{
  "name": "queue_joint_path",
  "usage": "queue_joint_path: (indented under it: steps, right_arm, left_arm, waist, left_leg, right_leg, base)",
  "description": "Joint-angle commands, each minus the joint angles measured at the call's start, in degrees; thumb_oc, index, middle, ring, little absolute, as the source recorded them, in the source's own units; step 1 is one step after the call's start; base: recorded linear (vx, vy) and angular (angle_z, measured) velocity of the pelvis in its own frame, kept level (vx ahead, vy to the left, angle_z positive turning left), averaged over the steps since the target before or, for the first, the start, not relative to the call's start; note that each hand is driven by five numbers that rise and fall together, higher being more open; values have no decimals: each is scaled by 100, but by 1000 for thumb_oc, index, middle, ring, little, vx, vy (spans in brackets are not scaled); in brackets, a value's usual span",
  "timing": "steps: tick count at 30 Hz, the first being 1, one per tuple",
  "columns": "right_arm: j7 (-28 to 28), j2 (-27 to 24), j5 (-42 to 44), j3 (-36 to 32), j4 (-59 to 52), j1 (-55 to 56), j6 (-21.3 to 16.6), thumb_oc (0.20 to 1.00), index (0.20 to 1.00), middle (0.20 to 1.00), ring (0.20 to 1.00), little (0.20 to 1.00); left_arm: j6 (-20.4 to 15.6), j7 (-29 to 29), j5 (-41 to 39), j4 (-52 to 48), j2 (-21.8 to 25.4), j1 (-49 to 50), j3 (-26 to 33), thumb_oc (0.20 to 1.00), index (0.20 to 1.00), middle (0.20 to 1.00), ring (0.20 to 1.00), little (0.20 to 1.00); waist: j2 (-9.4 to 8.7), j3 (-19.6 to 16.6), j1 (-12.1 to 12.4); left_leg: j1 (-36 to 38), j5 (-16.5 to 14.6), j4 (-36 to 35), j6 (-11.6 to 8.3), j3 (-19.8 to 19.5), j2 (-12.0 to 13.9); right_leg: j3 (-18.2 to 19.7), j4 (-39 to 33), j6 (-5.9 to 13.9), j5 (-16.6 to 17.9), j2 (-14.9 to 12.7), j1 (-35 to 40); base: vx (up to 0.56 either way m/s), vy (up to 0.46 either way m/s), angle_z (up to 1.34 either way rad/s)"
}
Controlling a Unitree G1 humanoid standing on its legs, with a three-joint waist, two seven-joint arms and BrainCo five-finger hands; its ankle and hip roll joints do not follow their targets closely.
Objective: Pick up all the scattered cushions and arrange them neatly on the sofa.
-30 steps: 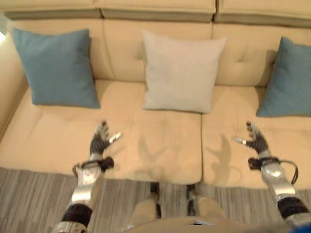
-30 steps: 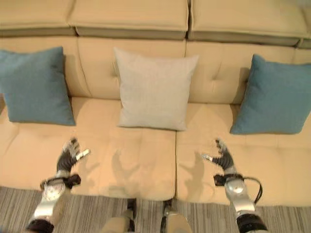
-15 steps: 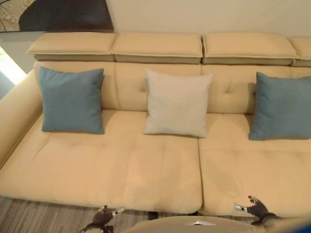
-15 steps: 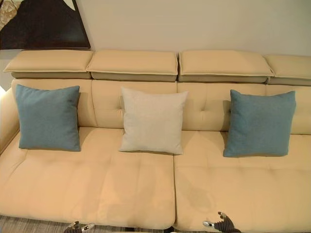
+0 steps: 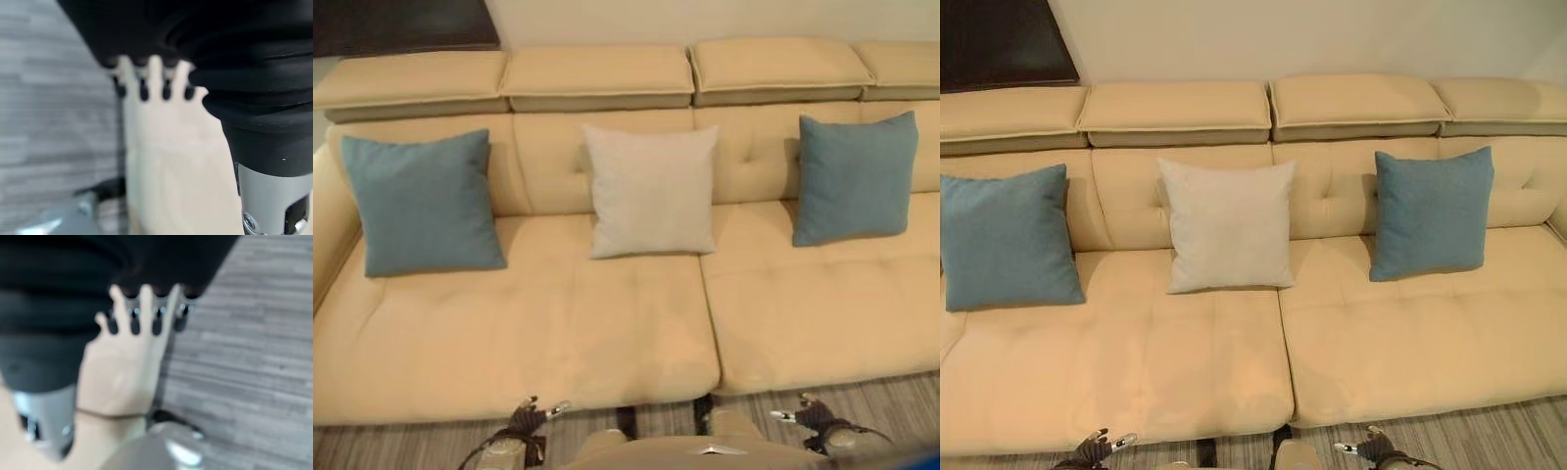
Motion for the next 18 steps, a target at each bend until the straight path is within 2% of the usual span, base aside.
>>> queue_joint_path:
  steps: [1,3,4,8,9,12,14,15,16,17,18]
  right_arm:
    - [46,-135,-6,200,-84,-25,-57,1000,1000,1000,1000,1000]
    - [75,-129,37,242,-79,-50,-33,1000,1000,1000,1000,1000]
    - [69,-152,75,377,-91,-98,-9,1000,1000,1000,1000,1000]
    - [76,-208,64,411,-87,-115,3,1000,1000,1000,1000,1000]
    - [90,-233,70,418,-86,-108,1,1000,1000,1000,1000,1000]
    - [120,-281,39,382,11,-84,35,1000,1000,1000,1000,1000]
    - [148,-304,-65,380,65,-23,67,1000,1000,1000,1000,1000]
    - [181,-302,-100,366,128,21,89,1000,1000,1000,1000,1000]
    - [181,-318,-117,369,119,28,99,1000,1000,1000,1000,1000]
    - [181,-318,-117,368,119,28,99,1000,1000,1000,1000,1000]
    - [174,-345,-112,335,57,62,93,1000,1000,1000,1000,1000]
  left_arm:
    - [58,-133,52,364,421,-478,95,1000,1000,1000,1000,1000]
    - [72,-170,15,323,460,-564,54,1000,1000,1000,1000,1000]
    - [109,-176,-109,307,523,-862,-41,1000,1000,1000,1000,1000]
    - [136,-191,-133,336,553,-1019,-101,1000,1000,1000,1000,1000]
    - [142,-223,-131,368,562,-1074,-124,1000,1000,1000,1000,1000]
    - [159,-270,-147,443,564,-1152,-96,1000,1000,1000,1000,1000]
    - [181,-329,-164,500,553,-1141,-71,1000,1000,1000,1000,1000]
    - [173,-315,-195,522,562,-1136,-49,1000,1000,1000,1000,1000]
    - [180,-308,-282,499,564,-1120,-17,1000,1000,1000,1000,1000]
    - [180,-308,-282,499,564,-1120,-17,1000,1000,1000,1000,1000]
    - [167,-311,-344,483,593,-1157,6,1000,1000,1000,1000,1000]
  waist:
    - [-213,-206,-65]
    - [-240,-209,-91]
    - [-306,-119,-172]
    - [-352,-56,-225]
    - [-384,-35,-251]
    - [-544,-59,-401]
    - [-557,-178,-417]
    - [-511,-267,-457]
    - [-434,-309,-482]
    - [-435,-307,-481]
    - [-307,-398,-582]
  left_leg:
    - [-59,-48,17,-521,-297,-225]
    - [-132,38,17,-560,-304,-181]
    - [-424,381,70,-723,-400,-49]
    - [-546,441,154,-741,-371,-38]
    - [-607,359,336,-723,-394,-50]
    - [-513,-329,1200,-593,-265,-131]
    - [-272,-655,1476,-625,-533,-277]
    - [-104,-723,1286,-626,-554,-234]
    - [42,-656,999,-623,-574,-193]
    - [45,-655,997,-623,-573,-193]
    - [275,-583,558,-634,-406,-157]
  right_leg:
    - [21,-1610,37,503,118,939]
    - [97,-1802,-23,480,204,984]
    - [247,-2014,-163,518,431,932]
    - [222,-2069,-201,626,459,921]
    - [223,-2077,-212,682,451,873]
    - [195,-2077,-254,853,294,712]
    - [271,-2143,-264,911,265,706]
    - [264,-2153,-228,912,256,686]
    - [280,-2185,-177,948,286,680]
    - [281,-2186,-177,948,286,682]
    - [303,-2234,-127,986,289,672]
  base:
    - [-35,-79,4]
    - [-146,-151,4]
    - [-232,-198,12]
    - [-147,-83,25]
    - [-233,-70,5]
    - [-189,-23,13]
    - [-29,42,-16]
    - [28,96,-16]
    - [38,74,-2]
    - [24,141,9]
    - [22,144,7]
